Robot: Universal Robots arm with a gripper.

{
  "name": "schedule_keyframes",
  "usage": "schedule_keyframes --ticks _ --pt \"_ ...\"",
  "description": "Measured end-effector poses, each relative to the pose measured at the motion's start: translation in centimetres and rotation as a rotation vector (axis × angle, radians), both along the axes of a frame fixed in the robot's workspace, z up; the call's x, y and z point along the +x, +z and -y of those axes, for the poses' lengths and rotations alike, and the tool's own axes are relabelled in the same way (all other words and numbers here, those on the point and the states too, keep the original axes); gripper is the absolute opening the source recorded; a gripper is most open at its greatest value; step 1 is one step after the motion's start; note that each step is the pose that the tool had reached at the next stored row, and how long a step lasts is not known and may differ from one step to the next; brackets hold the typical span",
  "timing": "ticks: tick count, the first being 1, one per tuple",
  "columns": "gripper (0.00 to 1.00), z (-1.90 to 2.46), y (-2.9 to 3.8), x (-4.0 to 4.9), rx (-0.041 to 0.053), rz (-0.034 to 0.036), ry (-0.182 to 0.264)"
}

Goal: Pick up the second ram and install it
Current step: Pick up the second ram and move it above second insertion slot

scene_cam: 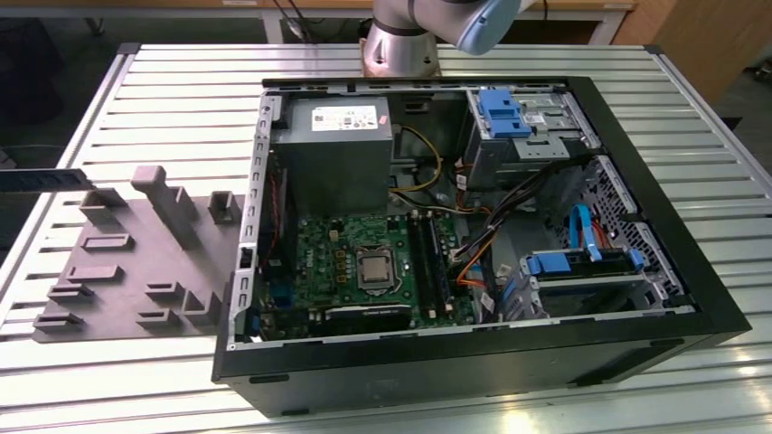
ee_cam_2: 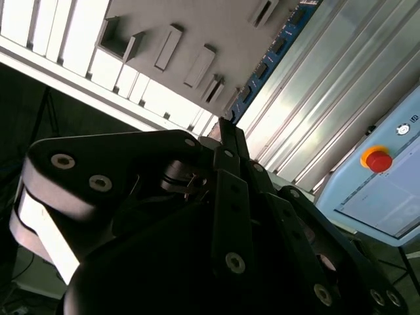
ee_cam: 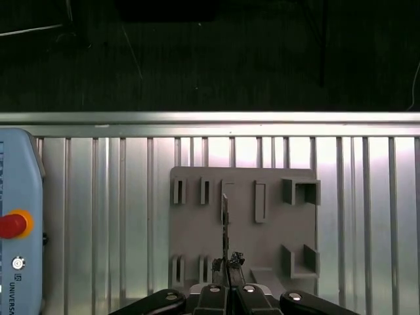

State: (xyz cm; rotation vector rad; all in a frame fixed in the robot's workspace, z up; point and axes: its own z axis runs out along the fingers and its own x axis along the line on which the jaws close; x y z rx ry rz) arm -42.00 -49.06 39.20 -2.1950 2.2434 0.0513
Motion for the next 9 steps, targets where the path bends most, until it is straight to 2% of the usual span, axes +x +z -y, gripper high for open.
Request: schedule_keyframes --ticks 9 --pt "0.11 -0.12 1.08 0.0 -0.0001 -0.0001 0.0"
